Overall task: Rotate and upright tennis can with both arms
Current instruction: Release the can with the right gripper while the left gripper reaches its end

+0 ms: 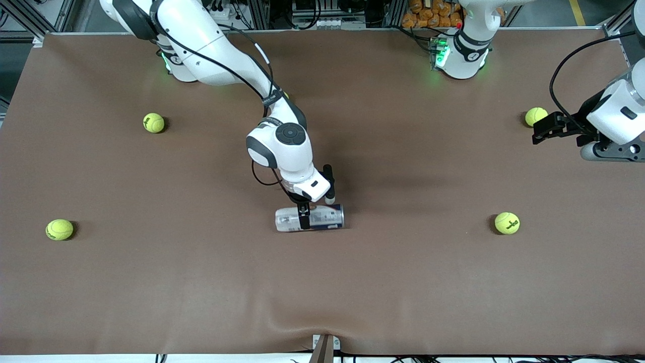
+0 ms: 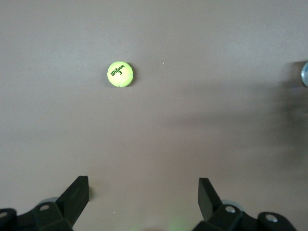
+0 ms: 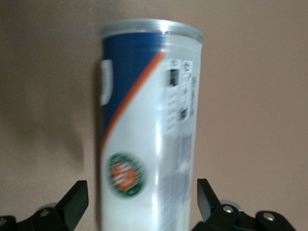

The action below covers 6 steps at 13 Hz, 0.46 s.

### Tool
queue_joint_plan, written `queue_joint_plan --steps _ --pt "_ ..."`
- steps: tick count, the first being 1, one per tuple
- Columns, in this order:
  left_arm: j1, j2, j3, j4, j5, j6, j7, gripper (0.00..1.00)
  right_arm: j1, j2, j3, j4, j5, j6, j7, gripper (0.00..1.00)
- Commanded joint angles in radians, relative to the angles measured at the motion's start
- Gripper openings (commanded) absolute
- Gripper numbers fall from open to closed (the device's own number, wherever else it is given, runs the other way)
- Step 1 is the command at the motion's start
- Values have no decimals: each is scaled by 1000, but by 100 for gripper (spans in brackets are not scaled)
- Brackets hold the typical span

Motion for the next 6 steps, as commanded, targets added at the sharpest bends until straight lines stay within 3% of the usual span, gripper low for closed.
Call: queue_joint_plan --steps 1,6 --pt "1 7 -4 14 2 7 15 100 -4 3 4 3 -35 19 -2 100" --pt "-2 49 -10 13 -8 22 1 100 -4 -7 6 6 -23 17 13 100"
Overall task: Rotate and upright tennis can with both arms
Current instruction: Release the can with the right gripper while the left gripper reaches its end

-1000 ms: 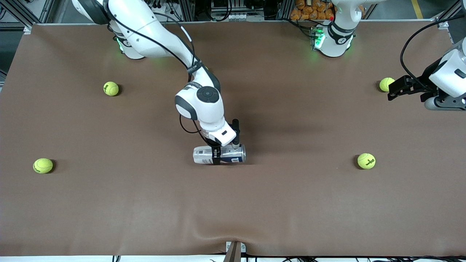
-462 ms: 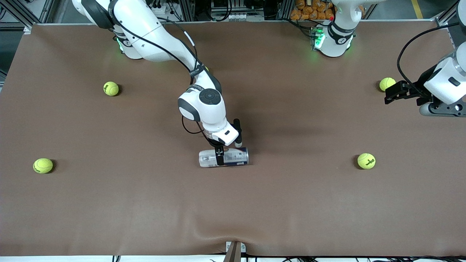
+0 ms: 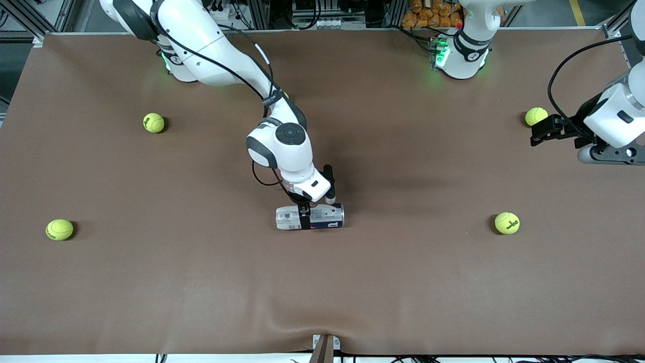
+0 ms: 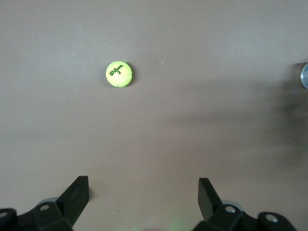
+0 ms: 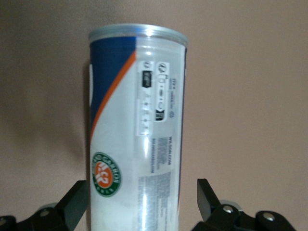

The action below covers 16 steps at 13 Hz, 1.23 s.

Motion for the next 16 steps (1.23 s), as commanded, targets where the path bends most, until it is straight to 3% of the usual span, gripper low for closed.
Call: queue_joint_plan --steps 1,4,8,12,16 --pt "-7 50 -9 12 -44 34 -5 100 -6 -16 5 3 -19 7 16 100" --pt "-11 137 -44 7 -144 100 -30 100 -16 -60 10 -13 -9 -10 16 100" --pt "-89 267 -70 2 -290 262 -99 100 -18 -154 7 -55 215 -109 60 100" --pt "-209 421 -70 -1 -547 451 -137 100 -29 -247 -2 -65 228 -259 414 100" --pt "-294 598 -72 4 -781 747 -148 100 -220 -321 -2 -78 229 -301 505 100"
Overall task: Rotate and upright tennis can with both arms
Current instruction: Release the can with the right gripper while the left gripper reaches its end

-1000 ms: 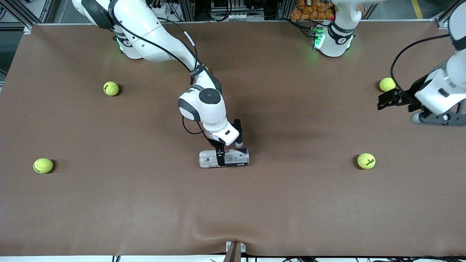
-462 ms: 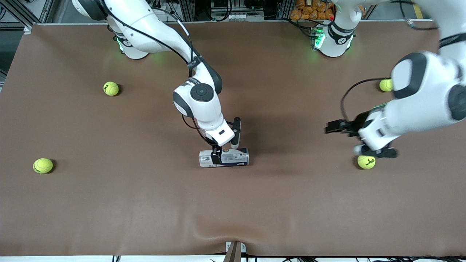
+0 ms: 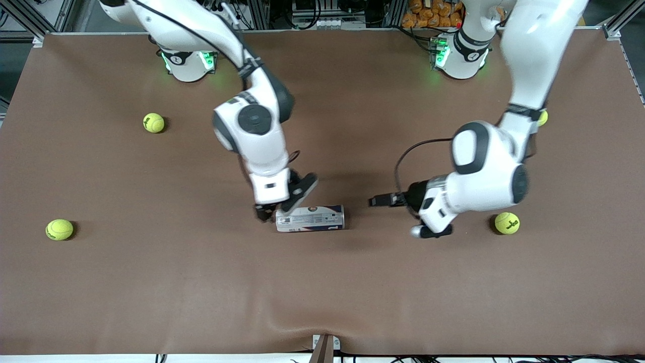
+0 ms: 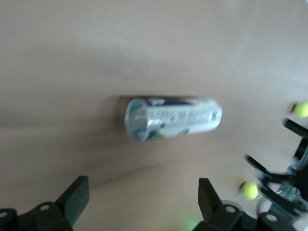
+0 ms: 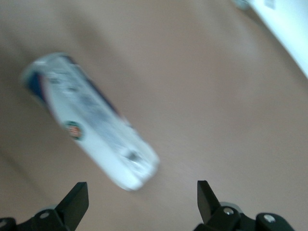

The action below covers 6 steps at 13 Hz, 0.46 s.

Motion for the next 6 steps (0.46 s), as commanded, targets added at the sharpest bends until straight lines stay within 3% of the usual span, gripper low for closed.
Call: queue_joint_plan --steps 1,3,4,6 --pt "-35 107 0 29 -125 115 1 100 -166 -81 20 -54 22 -8 27 100" --pt "-70 150 0 29 -267 160 36 100 -236 -131 23 -52 22 -92 82 100" --pt "-82 167 0 29 -348 169 76 90 -250 -154 23 -52 41 -150 111 100" --pt "-92 185 0 29 -493 172 146 86 -316 -235 20 -51 106 -288 119 100"
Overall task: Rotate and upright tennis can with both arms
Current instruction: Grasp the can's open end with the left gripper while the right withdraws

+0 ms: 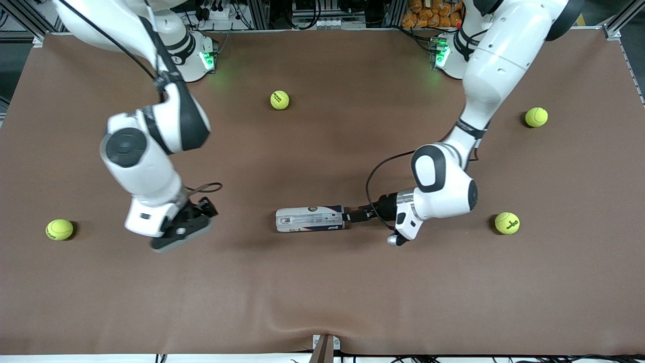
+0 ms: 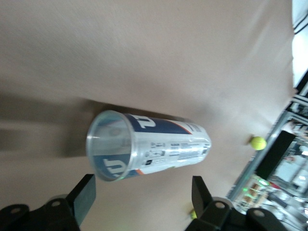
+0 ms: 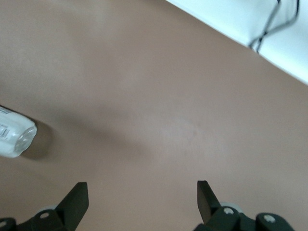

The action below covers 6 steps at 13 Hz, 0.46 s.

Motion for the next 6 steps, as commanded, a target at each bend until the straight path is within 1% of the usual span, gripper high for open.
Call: queue_joint_plan --steps 1,3,6 --pt "-11 33 1 21 -142 9 84 83 -100 -148 23 -47 56 -170 30 100" --pt "-9 64 2 21 -183 7 148 79 -171 -214 20 -46 71 -278 20 100" --pt "-9 90 2 37 -190 7 155 77 -261 -321 15 -43 94 -424 -31 100"
